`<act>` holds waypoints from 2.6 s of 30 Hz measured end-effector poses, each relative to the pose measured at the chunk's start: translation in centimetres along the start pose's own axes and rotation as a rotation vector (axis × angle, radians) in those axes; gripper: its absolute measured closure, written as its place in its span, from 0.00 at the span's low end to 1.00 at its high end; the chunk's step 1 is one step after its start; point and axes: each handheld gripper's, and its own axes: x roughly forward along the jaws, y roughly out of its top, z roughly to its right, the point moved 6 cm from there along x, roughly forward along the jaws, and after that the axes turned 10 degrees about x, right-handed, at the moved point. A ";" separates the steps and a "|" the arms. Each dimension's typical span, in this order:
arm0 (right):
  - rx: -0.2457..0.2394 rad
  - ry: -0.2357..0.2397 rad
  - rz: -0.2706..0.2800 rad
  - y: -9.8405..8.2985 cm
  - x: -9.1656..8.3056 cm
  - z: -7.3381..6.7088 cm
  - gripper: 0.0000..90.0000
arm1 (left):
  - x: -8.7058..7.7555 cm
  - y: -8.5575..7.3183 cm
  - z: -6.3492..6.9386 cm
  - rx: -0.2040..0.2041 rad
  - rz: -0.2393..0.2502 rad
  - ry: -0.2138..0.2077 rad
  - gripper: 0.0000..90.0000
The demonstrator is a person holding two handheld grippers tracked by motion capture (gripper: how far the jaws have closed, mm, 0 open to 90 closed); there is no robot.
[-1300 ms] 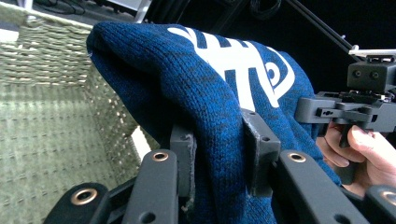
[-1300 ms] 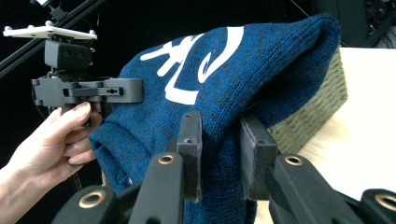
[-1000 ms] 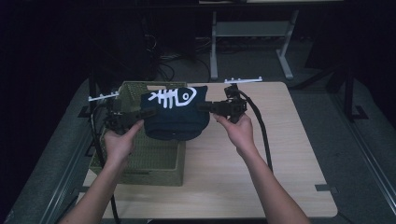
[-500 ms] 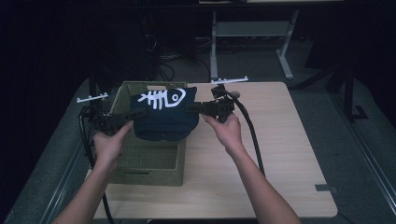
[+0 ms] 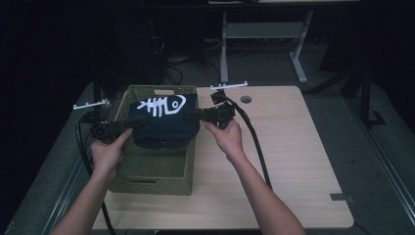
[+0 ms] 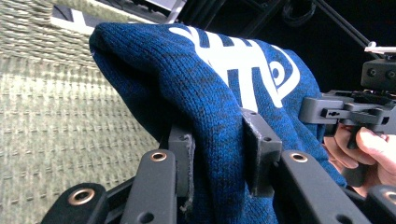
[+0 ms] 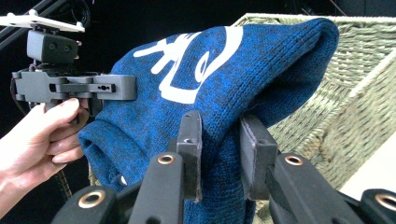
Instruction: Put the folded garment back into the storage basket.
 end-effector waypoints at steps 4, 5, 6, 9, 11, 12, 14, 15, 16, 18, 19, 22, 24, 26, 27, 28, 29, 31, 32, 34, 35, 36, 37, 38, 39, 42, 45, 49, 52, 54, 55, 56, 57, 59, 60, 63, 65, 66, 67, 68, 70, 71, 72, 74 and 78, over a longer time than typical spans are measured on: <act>0.005 -0.003 -0.009 -0.2 0.8 0.1 0.80 | -0.2 -0.3 -0.7 -0.008 -0.012 0.013 0.75; 0.000 -0.005 -0.015 -0.3 1.1 0.1 0.80 | -0.2 -0.4 -0.8 -0.005 -0.016 0.019 0.75; 0.002 -0.009 -0.020 -0.5 1.5 0.3 0.80 | -0.2 -0.6 -1.1 -0.010 -0.022 0.028 0.74; 0.009 -0.011 -0.027 -0.6 1.9 0.3 0.80 | -0.2 -0.7 -1.5 -0.015 -0.030 0.034 0.74; 0.014 -0.012 -0.031 -0.8 2.4 0.4 0.80 | -0.3 -0.8 -2.0 -0.021 -0.037 0.042 0.74; 0.018 -0.011 -0.035 -0.9 2.9 0.5 0.80 | -0.3 -0.9 -2.3 -0.023 -0.044 0.046 0.74; 0.017 -0.012 -0.037 -1.0 3.1 0.5 0.80 | -0.4 -1.0 -2.7 -0.034 -0.050 0.054 0.74; 0.019 -0.013 -0.040 -1.1 3.4 0.5 0.80 | -0.5 -1.1 -3.0 -0.035 -0.056 0.058 0.74; 0.027 -0.011 -0.041 -1.2 3.6 0.5 0.80 | -0.5 -1.2 -3.2 -0.042 -0.061 0.063 0.74; 0.034 -0.011 -0.047 -1.5 4.3 0.6 0.80 | -0.7 -1.4 -3.7 -0.049 -0.074 0.076 0.74; 0.034 -0.011 -0.047 -1.5 4.3 0.6 0.80 | -0.7 -1.4 -3.7 -0.049 -0.074 0.076 0.74; 0.038 -0.008 -0.050 -1.7 5.0 0.6 0.80 | -1.0 -1.6 -4.2 -0.049 -0.086 0.089 0.74; 0.040 -0.010 -0.052 -2.0 5.7 0.6 0.80 | -1.1 -1.7 -4.5 -0.057 -0.087 0.094 0.74; 0.043 -0.011 -0.052 -2.1 5.9 0.6 0.80 | -1.3 -1.7 -4.9 -0.060 -0.090 0.100 0.74; 0.046 -0.012 -0.052 -2.2 6.1 0.6 0.80 | -1.4 -1.7 -5.0 -0.063 -0.088 0.102 0.74; 0.039 -0.020 -0.055 -2.3 6.4 0.5 0.80 | -1.6 -1.8 -5.2 -0.066 -0.086 0.104 0.74; 0.039 -0.020 -0.055 -2.3 6.4 0.5 0.80 | -1.6 -1.8 -5.2 -0.066 -0.086 0.104 0.74; 0.030 -0.023 -0.058 -2.5 6.7 0.5 0.80 | -1.7 -1.9 -5.4 -0.073 -0.092 0.115 0.74; 0.035 -0.027 -0.060 -2.6 6.9 0.4 0.80 | -1.7 -2.0 -5.5 -0.075 -0.092 0.116 0.74; 0.031 -0.035 -0.059 -2.7 7.1 0.3 0.80 | -1.7 -2.1 -5.6 -0.074 -0.094 0.120 0.74; 0.032 -0.038 -0.058 -2.7 7.2 0.3 0.79 | -1.7 -2.1 -5.7 -0.073 -0.094 0.124 0.74; 0.029 -0.043 -0.059 -2.8 7.3 0.4 0.79 | -1.8 -2.2 -5.8 -0.071 -0.095 0.127 0.74; 0.031 -0.047 -0.061 -2.9 7.4 0.3 0.79 | -1.8 -2.3 -5.8 -0.072 -0.095 0.136 0.73; 0.029 -0.051 -0.069 -3.1 7.5 0.3 0.79 | -1.8 -2.4 -5.9 -0.068 -0.097 0.144 0.72; 0.030 -0.055 -0.069 -3.3 7.7 0.3 0.79 | -1.7 -2.4 -5.9 -0.066 -0.099 0.152 0.72; 0.024 -0.071 -0.074 -3.7 8.0 0.3 0.79 | -1.7 -2.6 -6.0 -0.061 -0.108 0.161 0.72; 0.019 -0.079 -0.082 -4.1 8.2 0.5 0.79 | -1.7 -2.6 -6.0 -0.060 -0.110 0.161 0.72; 0.011 -0.087 -0.080 -4.2 8.2 0.7 0.78 | -1.6 -2.7 -6.1 -0.059 -0.122 0.166 0.72; 0.012 -0.093 -0.079 -4.2 8.0 0.7 0.78 | -1.4 -2.7 -5.9 -0.030 -0.130 0.182 0.71; 0.008 -0.099 -0.075 -4.3 7.9 0.7 0.78 | -1.3 -2.7 -5.8 -0.025 -0.129 0.189 0.71; 0.007 -0.099 -0.075 -4.3 7.9 0.6 0.77 | -1.3 -2.7 -5.8 -0.023 -0.128 0.190 0.71; 0.000 -0.104 -0.075 -4.3 7.9 0.6 0.77 | -1.2 -2.7 -5.8 -0.022 -0.128 0.190 0.71; -0.004 -0.108 -0.076 -4.4 7.8 0.6 0.76 | -1.2 -2.7 -5.9 -0.020 -0.133 0.194 0.71; -0.014 -0.117 -0.071 -4.4 7.6 0.6 0.70 | -1.2 -2.7 -5.9 0.038 -0.159 0.261 0.64; -0.021 -0.131 -0.067 -4.3 7.5 0.6 0.64 | -1.2 -2.7 -5.9 0.061 -0.174 0.281 0.60; -0.033 -0.173 -0.050 -4.0 7.1 1.0 0.60 | -1.2 -2.4 -5.7 0.073 -0.159 0.296 0.57; -0.030 -0.180 -0.032 -3.6 6.6 1.0 0.59 | -1.3 -2.1 -5.7 0.074 -0.142 0.300 0.57; -0.033 -0.182 -0.025 -3.4 6.3 1.1 0.59 | -1.4 -1.9 -5.7 0.070 -0.134 0.301 0.56; -0.034 -0.178 -0.018 -3.3 6.1 1.0 0.59 | -1.4 -1.8 -5.7 0.066 -0.128 0.294 0.56; -0.034 -0.174 -0.014 -3.1 5.9 1.0 0.59 | -1.5 -1.7 -5.6 0.069 -0.124 0.292 0.57; -0.028 -0.158 -0.002 -2.8 5.4 1.1 0.59 | -1.5 -1.6 -5.4 0.074 -0.117 0.290 0.56; -0.028 -0.158 -0.002 -2.8 5.4 1.1 0.59 | -1.6 -1.6 -5.3 0.071 -0.109 0.282 0.56; -0.024 -0.152 -0.003 -2.7 5.3 1.2 0.59 | -1.6 -1.5 -5.1 0.069 -0.103 0.276 0.56; -0.020 -0.133 -0.005 -2.7 5.1 1.1 0.58 | -1.6 -1.3 -4.8 0.077 -0.093 0.270 0.56; -0.022 -0.120 -0.005 -2.5 4.8 1.1 0.57 | -1.5 -1.2 -4.3 0.079 -0.076 0.253 0.55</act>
